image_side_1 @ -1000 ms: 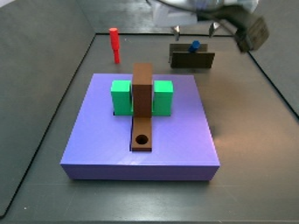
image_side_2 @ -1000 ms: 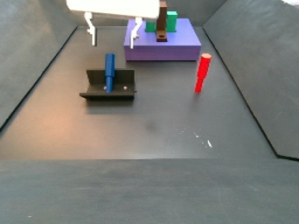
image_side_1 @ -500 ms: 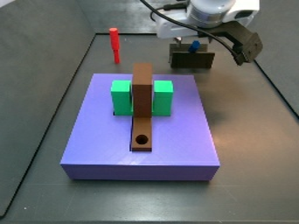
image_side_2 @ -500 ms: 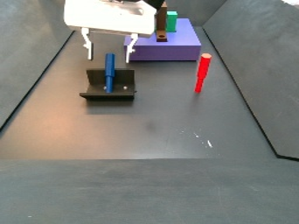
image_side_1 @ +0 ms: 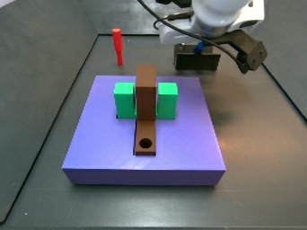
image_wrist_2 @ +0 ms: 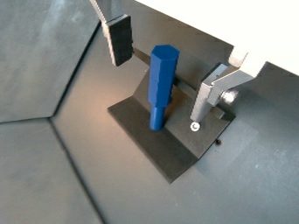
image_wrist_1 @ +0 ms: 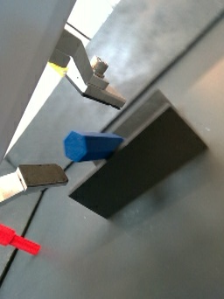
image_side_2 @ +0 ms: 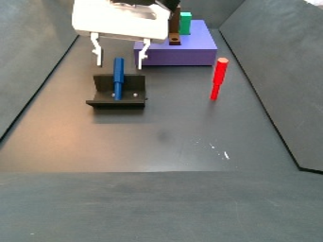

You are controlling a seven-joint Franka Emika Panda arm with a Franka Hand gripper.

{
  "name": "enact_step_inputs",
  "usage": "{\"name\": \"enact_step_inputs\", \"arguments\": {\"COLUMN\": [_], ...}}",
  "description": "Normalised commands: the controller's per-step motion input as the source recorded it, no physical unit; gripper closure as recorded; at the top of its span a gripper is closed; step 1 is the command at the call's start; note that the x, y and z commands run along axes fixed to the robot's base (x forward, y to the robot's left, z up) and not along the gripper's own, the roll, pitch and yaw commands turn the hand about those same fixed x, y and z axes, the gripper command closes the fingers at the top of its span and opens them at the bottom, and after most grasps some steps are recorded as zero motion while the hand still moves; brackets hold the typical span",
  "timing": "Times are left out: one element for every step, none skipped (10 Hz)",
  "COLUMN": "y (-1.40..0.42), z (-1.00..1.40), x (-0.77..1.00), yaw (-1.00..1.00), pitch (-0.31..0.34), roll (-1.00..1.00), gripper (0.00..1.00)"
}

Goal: Pick up the blue object. Move up. Place the blue object on the fixture. Regrasp the blue object. Move to above the board. Insert the blue object.
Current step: Regrasp the blue object.

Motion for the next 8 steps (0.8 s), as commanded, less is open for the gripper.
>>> {"name": "enact_step_inputs", "arguments": {"y": [0.0, -0.01, -0.03, -0.03, -0.13, -0.2, -0.17, 0.0], "z": [-0.14, -0.17, -0.14, -0.08, -0.04, 0.0, -0.01, -0.09], "x": [0.1, 0.08, 0.08, 0.06, 0.02, 0.0, 0.0, 0.0], "yaw": [0.06, 0.05, 0.04, 0.06, 0.1, 0.13, 0.12, 0.06], "pitch": [0.0, 0.0, 0.0, 0.0, 0.0, 0.0, -0.003, 0.0], "roll": [0.28, 0.22, 0.22, 0.22, 0.29, 0.26, 0.24, 0.1], "gripper": [0.0, 0.0, 0.0, 0.0, 0.0, 0.0, 0.0, 0.0]}}
